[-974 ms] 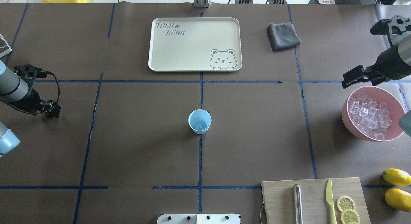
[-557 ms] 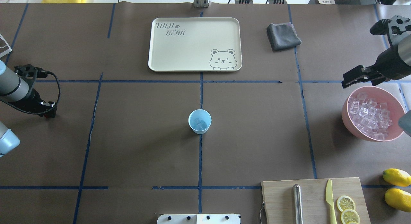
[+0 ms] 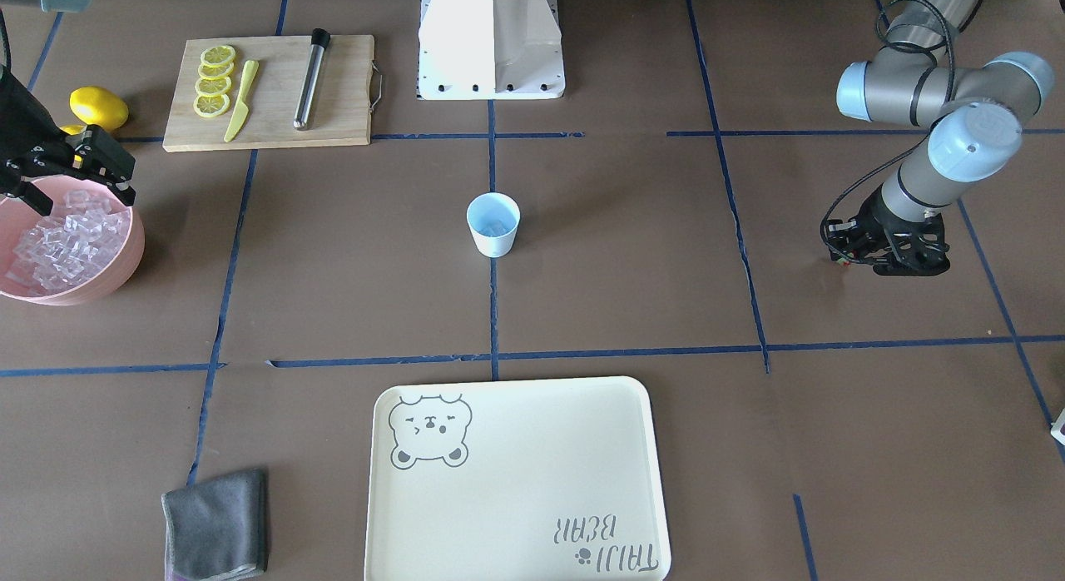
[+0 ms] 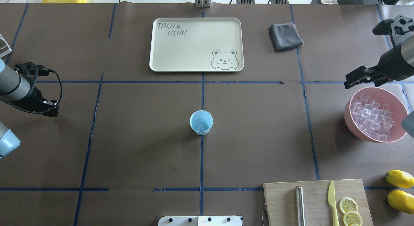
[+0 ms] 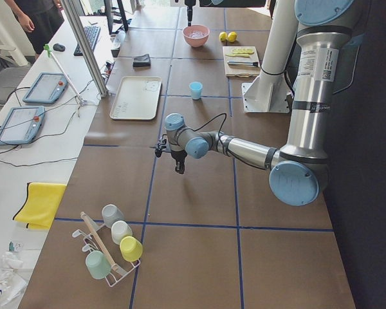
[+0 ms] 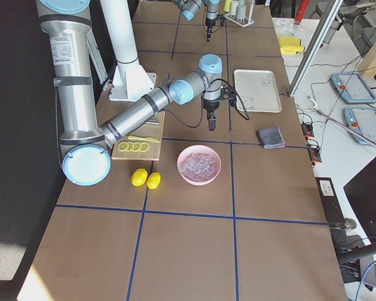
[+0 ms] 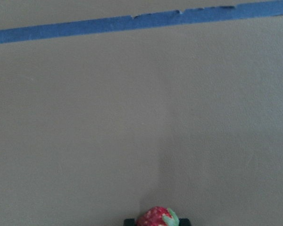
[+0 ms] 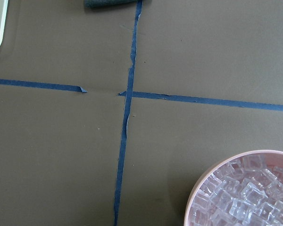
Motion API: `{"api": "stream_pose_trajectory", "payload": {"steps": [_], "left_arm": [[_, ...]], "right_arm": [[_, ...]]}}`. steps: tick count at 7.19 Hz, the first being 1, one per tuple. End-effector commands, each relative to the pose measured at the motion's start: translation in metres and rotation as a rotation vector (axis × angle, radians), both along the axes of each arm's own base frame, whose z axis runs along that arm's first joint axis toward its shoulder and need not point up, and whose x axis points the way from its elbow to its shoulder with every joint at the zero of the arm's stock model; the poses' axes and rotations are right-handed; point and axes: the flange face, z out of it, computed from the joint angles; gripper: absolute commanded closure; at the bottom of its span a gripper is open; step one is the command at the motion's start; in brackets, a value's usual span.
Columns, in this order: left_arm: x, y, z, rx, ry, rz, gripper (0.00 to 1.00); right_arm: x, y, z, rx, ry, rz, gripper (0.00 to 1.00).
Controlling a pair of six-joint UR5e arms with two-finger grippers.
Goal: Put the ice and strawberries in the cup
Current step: 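Lower the left gripper onto the red strawberry and grasp it, then carry the strawberry with the left gripper over the light-blue cup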
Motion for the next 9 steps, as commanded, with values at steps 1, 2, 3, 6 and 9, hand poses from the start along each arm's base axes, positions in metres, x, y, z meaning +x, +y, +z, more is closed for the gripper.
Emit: {"api": "stream_pose_trajectory", "payload": {"steps": [1, 2, 3, 6, 9], "left_arm": [[-0.008, 0.011, -0.074, -0.01, 0.09, -0.113, 1.0], [0.003, 0.018, -0.112, -0.036, 0.146, -0.161, 1.0], [0.043, 0.032, -0.162, -0.077, 0.214, -0.174, 1.0], [0.202, 0.094, -0.332, -0.146, 0.262, -0.207, 1.0], [0.23, 0.095, -0.385, -0.123, 0.31, -0.189, 1.0]], "right_arm": [[0.0, 0.0, 0.0, 0.0, 0.0, 0.0, 0.0], [0.0, 0.0, 0.0, 0.0, 0.0, 0.0, 0.0], [0.0, 0.001, 0.003, -0.003, 0.004, -0.002, 0.0], [0.006, -0.001, 0.01, 0.01, 0.015, -0.014, 0.0], [0.006, -0.001, 0.01, 0.01, 0.015, -0.015, 0.0]]}}
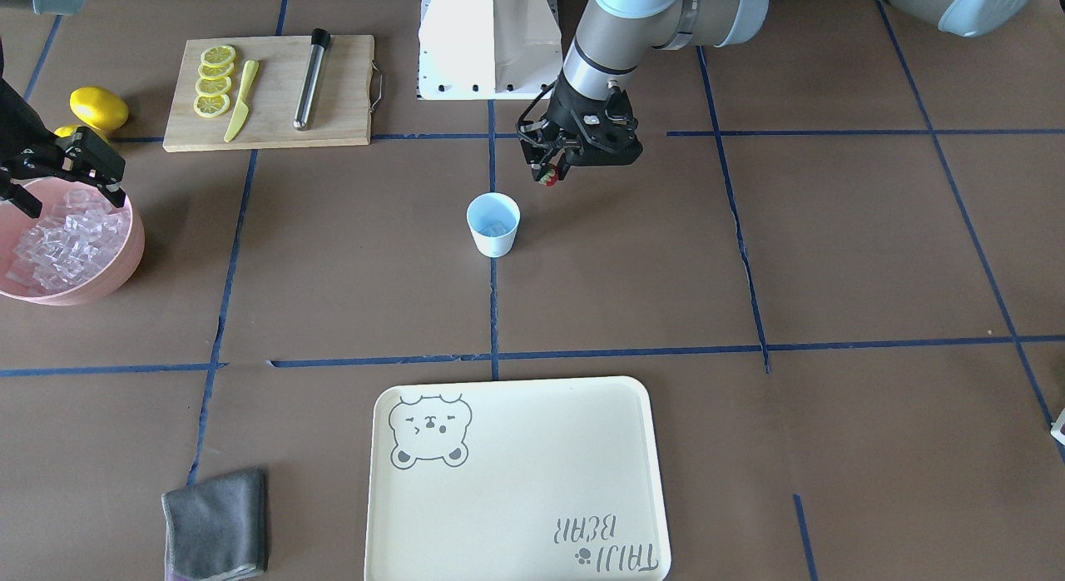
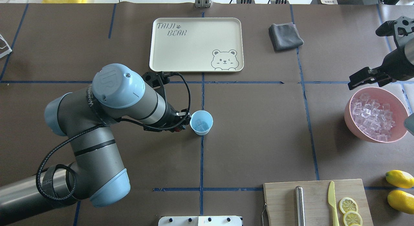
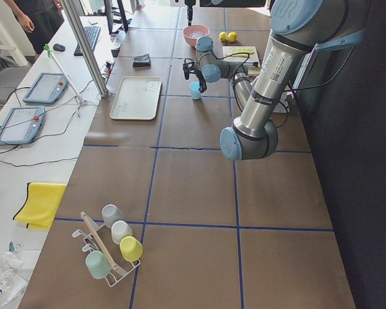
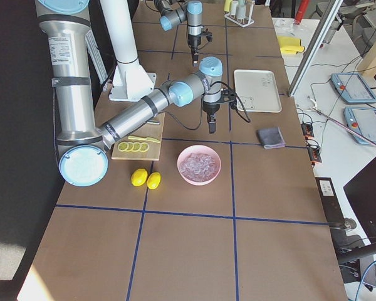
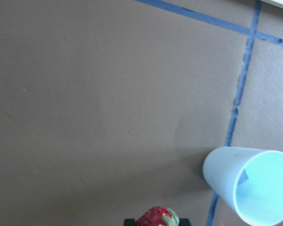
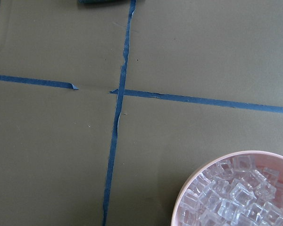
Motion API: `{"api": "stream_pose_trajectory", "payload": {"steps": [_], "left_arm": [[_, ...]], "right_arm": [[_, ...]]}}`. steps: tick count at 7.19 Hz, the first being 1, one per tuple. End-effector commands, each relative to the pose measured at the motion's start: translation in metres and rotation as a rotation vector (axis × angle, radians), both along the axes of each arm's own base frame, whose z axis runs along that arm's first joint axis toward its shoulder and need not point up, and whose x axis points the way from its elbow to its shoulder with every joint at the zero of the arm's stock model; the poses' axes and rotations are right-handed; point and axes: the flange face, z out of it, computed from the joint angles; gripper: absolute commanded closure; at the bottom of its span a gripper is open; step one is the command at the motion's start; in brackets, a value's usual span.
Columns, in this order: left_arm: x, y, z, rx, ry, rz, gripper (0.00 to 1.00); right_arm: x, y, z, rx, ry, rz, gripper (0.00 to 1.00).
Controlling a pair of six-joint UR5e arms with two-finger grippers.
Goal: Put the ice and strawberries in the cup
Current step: 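Carry the strawberry with the left gripper over the light-blue cup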
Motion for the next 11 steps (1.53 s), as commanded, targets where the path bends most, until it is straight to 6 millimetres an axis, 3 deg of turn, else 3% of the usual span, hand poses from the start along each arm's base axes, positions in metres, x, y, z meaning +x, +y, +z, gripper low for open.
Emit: {"api": "stream_pose_trajectory", "payload": {"steps": [1, 3, 5, 7, 10, 11], "left_arm": [[0.024, -0.01, -0.025, 0.031, 0.045, -0.006, 1.0], [0.054, -0.029, -0.021, 0.081, 0.102, -0.051, 1.0], [0.056, -0.03, -0.019, 0.081, 0.098, -0.051, 1.0], [0.057, -0.028, -0.014, 0.078, 0.093, -0.047, 0.93], [0.056, -0.028, -0.016, 0.08, 0.097, -0.047, 0.62], [0.056, -0.028, -0.016, 0.082, 0.098, -0.047, 0.33]], "right_arm": [[0.0, 0.0, 0.001, -0.002, 0.001, 0.0, 0.0], [-0.001, -0.001, 0.003, -0.006, 0.005, 0.0, 0.0], [-0.001, -0.001, 0.003, -0.005, 0.003, 0.0, 0.0], [-0.001, -0.001, 0.003, -0.007, 0.003, 0.001, 0.0], [-0.001, -0.001, 0.003, -0.007, 0.003, 0.001, 0.0], [-0.001, -0.001, 0.003, -0.007, 0.003, 0.001, 0.0]]}}
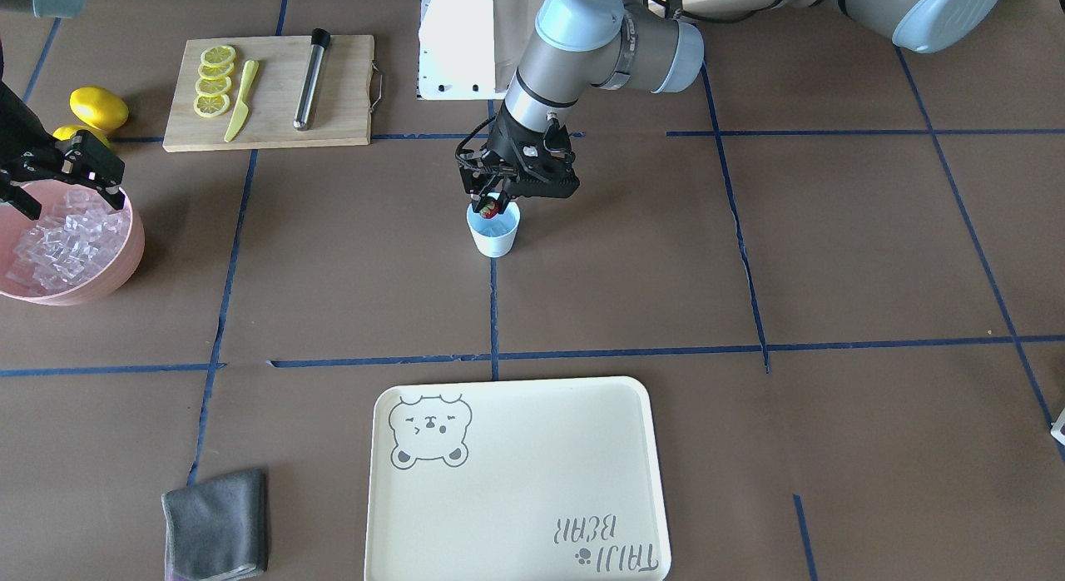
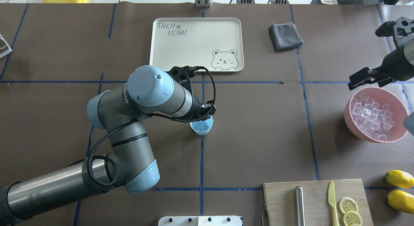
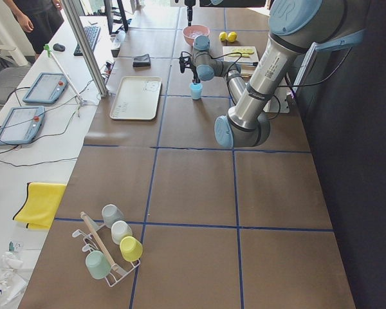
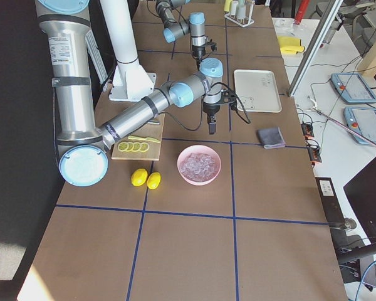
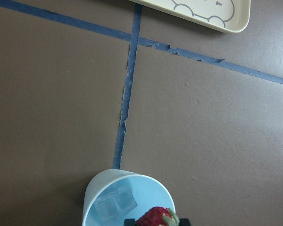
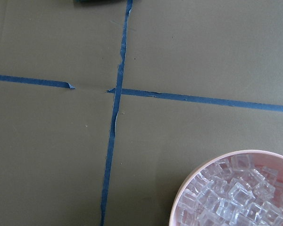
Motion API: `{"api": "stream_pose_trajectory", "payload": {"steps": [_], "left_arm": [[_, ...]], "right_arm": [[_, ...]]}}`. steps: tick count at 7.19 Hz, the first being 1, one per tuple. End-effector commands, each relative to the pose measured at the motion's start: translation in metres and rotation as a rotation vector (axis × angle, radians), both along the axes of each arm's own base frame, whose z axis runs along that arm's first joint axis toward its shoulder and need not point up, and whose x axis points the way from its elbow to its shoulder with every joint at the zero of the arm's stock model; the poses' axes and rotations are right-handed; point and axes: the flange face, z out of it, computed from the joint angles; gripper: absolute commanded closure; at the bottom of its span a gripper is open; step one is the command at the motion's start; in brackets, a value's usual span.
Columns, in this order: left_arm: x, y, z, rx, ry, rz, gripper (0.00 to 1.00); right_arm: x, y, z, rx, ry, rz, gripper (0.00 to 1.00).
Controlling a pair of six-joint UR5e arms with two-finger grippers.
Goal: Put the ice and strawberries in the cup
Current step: 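Open the left gripper to drop the strawberry into the cup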
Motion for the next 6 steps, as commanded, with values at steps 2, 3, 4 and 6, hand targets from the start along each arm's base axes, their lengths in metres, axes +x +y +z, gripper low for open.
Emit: {"api": "stream_pose_trajectory", "payload": {"steps": [2, 3, 4, 6], "left_arm": [[-0.002, 0.0, -0.002, 0.008, 0.004, 0.001, 0.21], [-0.004, 0.0, -0.004, 0.008, 0.005, -0.001, 0.19], [-0.008, -0.003, -0.004, 0.01, 0.005, -0.006, 0.19], [-0.078, -0.012, 0.034, 0.016, -0.086, -0.039, 0.2]], "right_arm": [[0.0, 0.0, 0.0, -0.001, 0.0, 0.001, 0.0], [0.0, 0.0, -0.001, 0.0, -0.002, 0.0, 0.0], [0.001, 0.001, -0.001, -0.001, -0.002, 0.003, 0.0], [0.039, -0.015, 0.004, 0.014, -0.002, 0.038, 0.0]]}}
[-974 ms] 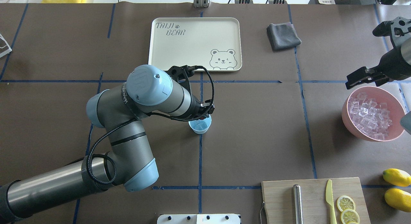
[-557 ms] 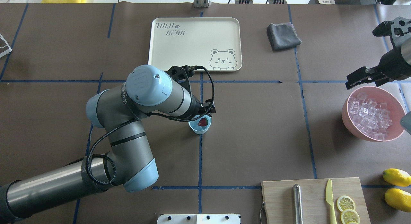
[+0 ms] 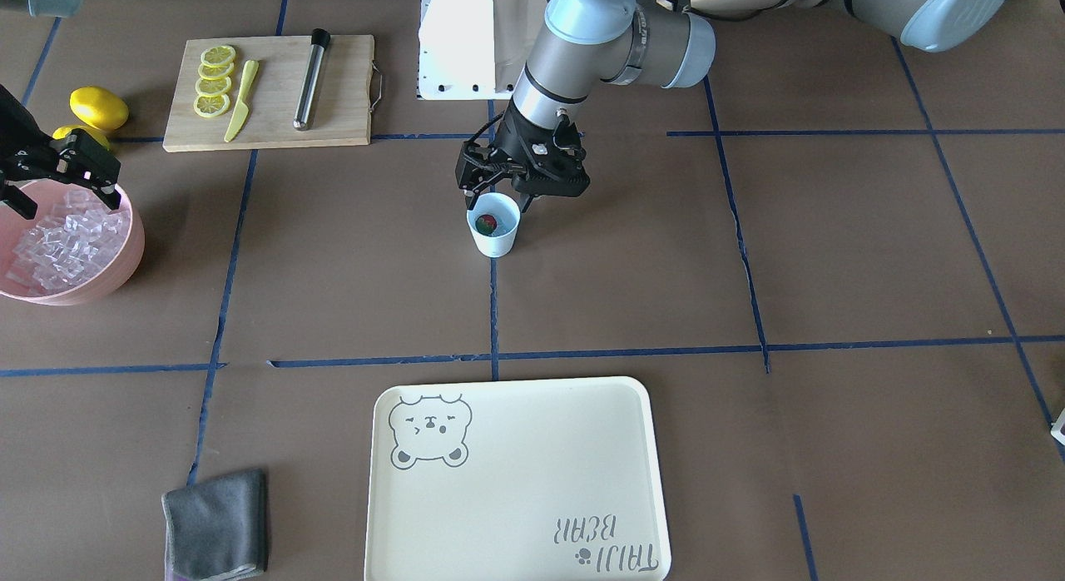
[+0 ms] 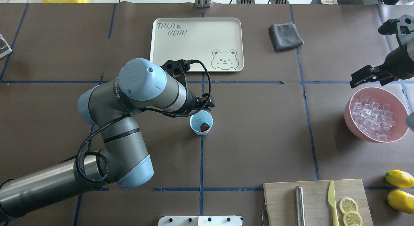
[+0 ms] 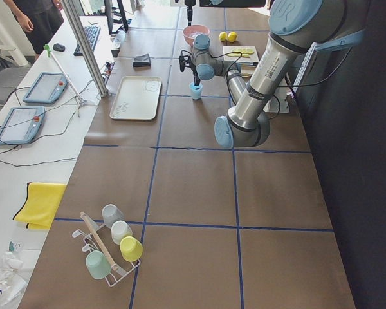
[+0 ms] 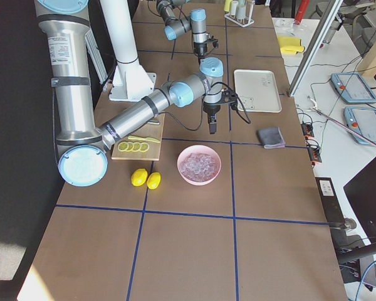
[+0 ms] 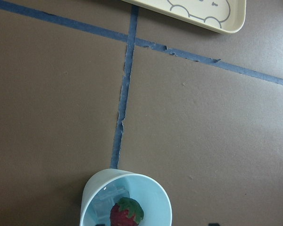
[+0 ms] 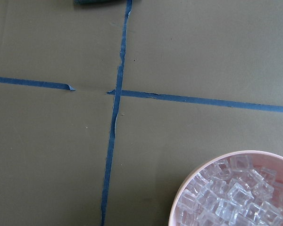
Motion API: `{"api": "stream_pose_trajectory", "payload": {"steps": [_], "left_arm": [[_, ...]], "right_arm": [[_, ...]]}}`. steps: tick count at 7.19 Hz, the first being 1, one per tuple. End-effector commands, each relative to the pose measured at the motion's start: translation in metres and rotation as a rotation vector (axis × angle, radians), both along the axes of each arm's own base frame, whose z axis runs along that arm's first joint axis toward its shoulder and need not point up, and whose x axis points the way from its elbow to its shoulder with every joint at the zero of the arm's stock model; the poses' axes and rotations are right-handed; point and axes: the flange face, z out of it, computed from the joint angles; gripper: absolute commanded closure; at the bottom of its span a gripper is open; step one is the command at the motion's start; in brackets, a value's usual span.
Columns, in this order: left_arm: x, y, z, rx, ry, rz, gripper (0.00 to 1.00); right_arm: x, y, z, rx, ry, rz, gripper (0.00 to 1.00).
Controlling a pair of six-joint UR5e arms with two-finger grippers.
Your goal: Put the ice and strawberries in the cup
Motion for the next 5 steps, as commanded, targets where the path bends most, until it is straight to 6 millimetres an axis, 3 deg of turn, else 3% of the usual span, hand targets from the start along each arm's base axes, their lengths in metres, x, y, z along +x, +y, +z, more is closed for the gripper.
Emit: {"api": "stream_pose_trajectory", "payload": {"steps": [1, 2, 3, 5], "left_arm": [[-0.094, -0.004, 0.06, 0.16, -0.191, 0.068, 0.2], [-0.144, -0.012, 0.089, 0.232, -0.328, 0.131, 0.2], [-0.206, -0.01, 0.131, 0.238, -0.406, 0.199, 0.2], [-0.358, -0.027, 0.229, 0.286, -0.415, 0.348, 0.2]], "right_arm": [[0.057, -0.028, 0.032, 0.019, -0.01, -0.014, 0.0], [0.091, -0.044, 0.06, 0.046, -0.005, -0.044, 0.0], [0.125, -0.056, 0.097, 0.075, 0.024, -0.079, 0.0], [0.183, -0.068, 0.151, 0.103, 0.051, -0.116, 0.0]]}}
